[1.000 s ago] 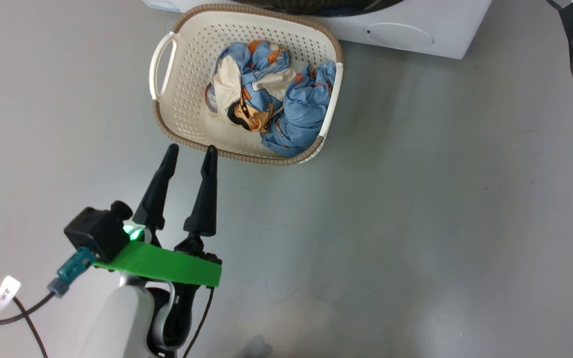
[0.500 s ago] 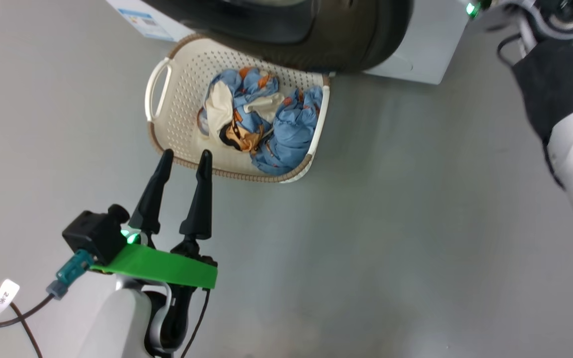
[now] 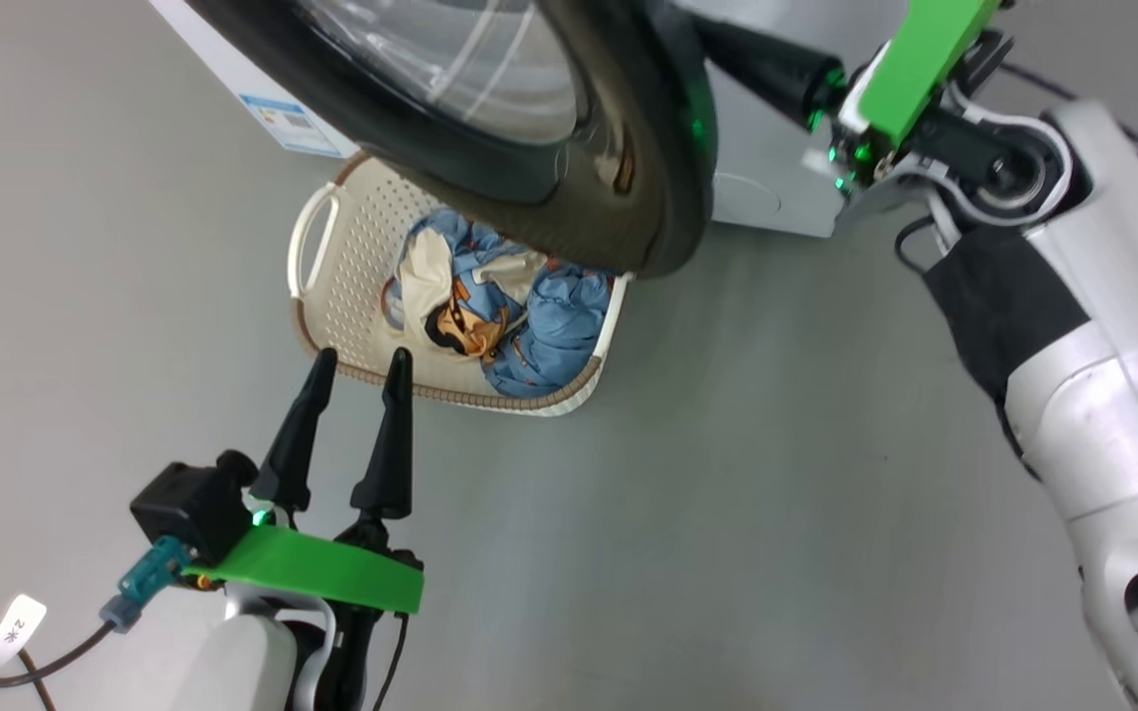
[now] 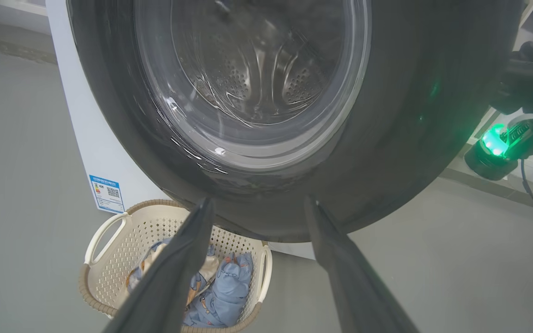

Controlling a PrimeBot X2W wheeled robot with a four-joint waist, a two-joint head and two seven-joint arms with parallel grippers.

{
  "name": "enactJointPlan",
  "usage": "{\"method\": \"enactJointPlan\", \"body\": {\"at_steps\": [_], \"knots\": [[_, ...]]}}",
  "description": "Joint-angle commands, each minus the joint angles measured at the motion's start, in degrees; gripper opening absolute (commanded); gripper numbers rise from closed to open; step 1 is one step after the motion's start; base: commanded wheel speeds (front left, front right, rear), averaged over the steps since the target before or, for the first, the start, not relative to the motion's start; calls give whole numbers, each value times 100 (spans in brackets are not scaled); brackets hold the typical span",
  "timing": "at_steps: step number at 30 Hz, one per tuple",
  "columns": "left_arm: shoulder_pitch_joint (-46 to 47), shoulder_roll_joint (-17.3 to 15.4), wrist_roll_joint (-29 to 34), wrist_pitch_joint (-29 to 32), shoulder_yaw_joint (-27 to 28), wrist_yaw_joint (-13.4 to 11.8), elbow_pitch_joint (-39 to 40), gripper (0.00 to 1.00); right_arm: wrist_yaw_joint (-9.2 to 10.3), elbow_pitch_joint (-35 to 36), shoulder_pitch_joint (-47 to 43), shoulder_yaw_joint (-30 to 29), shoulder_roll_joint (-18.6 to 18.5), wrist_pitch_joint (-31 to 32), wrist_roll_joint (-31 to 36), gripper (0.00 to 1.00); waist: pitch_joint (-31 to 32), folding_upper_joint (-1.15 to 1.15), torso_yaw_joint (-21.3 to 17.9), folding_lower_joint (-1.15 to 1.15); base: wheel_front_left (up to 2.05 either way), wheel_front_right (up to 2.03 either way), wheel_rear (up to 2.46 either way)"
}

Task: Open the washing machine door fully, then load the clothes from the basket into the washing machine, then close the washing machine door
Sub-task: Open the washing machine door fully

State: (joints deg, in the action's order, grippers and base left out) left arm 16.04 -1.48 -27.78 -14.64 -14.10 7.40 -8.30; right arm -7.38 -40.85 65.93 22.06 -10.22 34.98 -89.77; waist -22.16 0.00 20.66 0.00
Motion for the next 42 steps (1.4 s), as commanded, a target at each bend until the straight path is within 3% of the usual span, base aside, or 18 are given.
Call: {"method": "enactJointPlan", "body": {"at_steps": [1,13,26,34,42], "knots": [[-81,-163,85,-36,224,9,117,100,-11,225,-172,110,272,82,-55,0,82,0,-3,0,0,0,0],[-217,-178,126,-36,235,9,119,100,-11,561,-857,457,607,238,-165,0,311,0,118,0,0,0,0],[-315,-161,125,-36,207,9,92,100,-11,733,-1162,946,730,254,-511,0,510,0,392,0,0,0,0],[-394,-153,138,-36,235,9,66,100,-11,956,-1255,1561,733,23,-992,0,651,0,475,0,0,0,0],[-487,-196,167,-36,388,9,-2,100,-11,713,-1341,1618,727,-437,-607,0,871,0,278,0,0,0,0]]}}
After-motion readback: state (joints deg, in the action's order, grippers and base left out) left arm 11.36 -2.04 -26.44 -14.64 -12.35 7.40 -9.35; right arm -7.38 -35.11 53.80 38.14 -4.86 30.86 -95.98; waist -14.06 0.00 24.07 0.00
